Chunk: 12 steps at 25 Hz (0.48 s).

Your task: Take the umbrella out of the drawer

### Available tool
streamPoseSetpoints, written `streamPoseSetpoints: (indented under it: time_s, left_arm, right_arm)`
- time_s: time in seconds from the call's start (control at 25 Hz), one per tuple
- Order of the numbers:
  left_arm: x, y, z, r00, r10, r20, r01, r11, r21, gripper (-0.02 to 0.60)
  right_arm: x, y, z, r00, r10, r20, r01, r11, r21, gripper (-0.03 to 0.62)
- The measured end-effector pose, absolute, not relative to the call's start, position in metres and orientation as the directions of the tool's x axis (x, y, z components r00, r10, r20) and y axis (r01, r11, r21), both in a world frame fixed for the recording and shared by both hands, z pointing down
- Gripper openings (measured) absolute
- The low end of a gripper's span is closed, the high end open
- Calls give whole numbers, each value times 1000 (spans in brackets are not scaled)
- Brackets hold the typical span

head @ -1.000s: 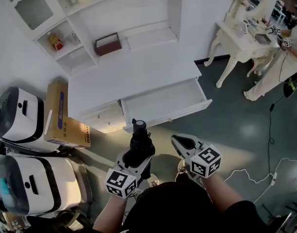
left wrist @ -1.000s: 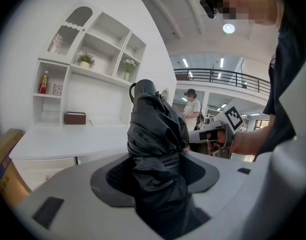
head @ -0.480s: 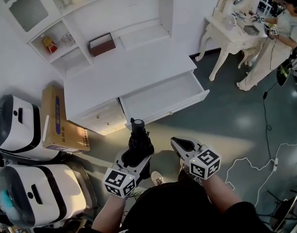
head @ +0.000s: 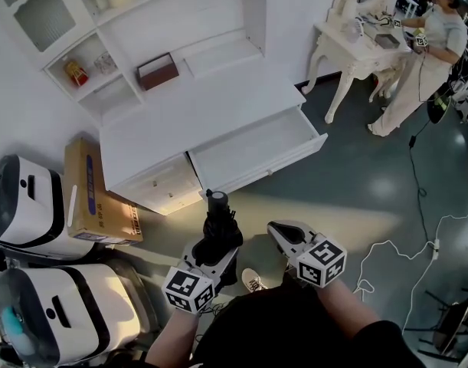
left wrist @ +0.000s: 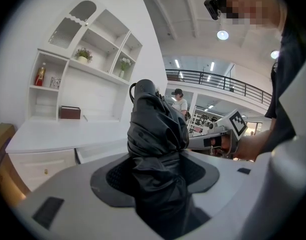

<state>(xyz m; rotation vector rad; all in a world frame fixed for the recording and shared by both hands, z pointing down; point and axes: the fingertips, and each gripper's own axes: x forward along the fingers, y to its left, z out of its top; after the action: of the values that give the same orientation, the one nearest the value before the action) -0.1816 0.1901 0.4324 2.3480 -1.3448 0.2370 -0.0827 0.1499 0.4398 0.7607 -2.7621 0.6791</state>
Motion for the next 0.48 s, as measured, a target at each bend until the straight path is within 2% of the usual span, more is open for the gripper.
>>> streamPoseSetpoints:
  time_s: [0.48]
  left_arm:
    - [-181,197,432,524,-784,333,-849,-451,275,258]
  right_arm:
    - [-82,156,438,-845,-444,298,-530,769,-357,2]
